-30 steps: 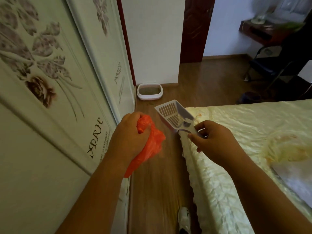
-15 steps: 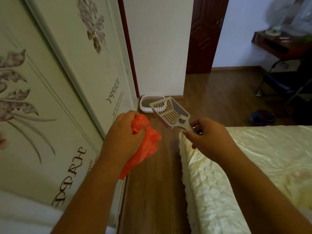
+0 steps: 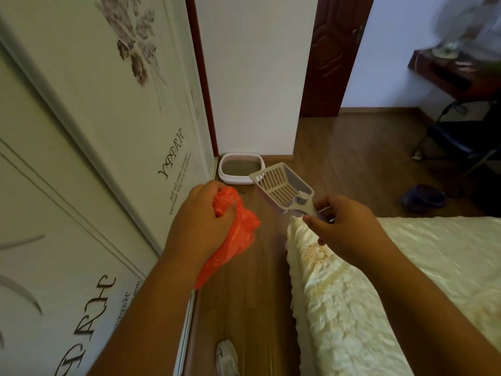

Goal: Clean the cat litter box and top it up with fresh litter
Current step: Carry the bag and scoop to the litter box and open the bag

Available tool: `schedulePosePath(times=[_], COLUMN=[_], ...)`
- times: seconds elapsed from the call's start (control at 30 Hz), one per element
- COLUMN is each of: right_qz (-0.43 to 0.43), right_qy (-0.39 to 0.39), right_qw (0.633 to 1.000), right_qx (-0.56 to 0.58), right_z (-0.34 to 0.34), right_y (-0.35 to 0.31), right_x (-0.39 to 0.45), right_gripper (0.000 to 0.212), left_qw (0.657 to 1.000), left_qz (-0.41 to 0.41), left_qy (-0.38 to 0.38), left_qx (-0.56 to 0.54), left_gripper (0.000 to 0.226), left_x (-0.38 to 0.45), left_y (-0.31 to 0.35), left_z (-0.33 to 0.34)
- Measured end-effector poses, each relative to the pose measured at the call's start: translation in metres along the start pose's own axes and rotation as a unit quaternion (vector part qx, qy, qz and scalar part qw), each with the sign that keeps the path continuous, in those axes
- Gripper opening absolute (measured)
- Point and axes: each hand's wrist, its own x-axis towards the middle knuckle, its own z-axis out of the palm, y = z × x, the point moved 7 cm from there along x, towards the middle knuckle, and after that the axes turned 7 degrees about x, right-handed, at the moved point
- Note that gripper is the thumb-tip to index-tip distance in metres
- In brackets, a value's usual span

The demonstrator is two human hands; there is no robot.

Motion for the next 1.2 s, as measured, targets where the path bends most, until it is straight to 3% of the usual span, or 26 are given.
schedulePosePath(times=[0.67, 1.2], right_qz=[0.029, -0.003], right_qy=[0.045, -0.045], right_qw=[0.999, 0.999], right_qx=[0.003, 0.01], right_z=[0.057, 0.048], right_y=[-0.06, -0.027], right_x=[0.237, 0.505], right_gripper=[0.02, 0.019], left_qw=[0.999, 0.998], left_qz=[0.032, -0.043], left_qy=[-0.027, 0.016], left_qx=[-0.024, 0.037], left_gripper=[0.028, 0.019], left_x=[0.276, 0.479], left_y=[-0.073, -0.06], left_z=[0.018, 0.088])
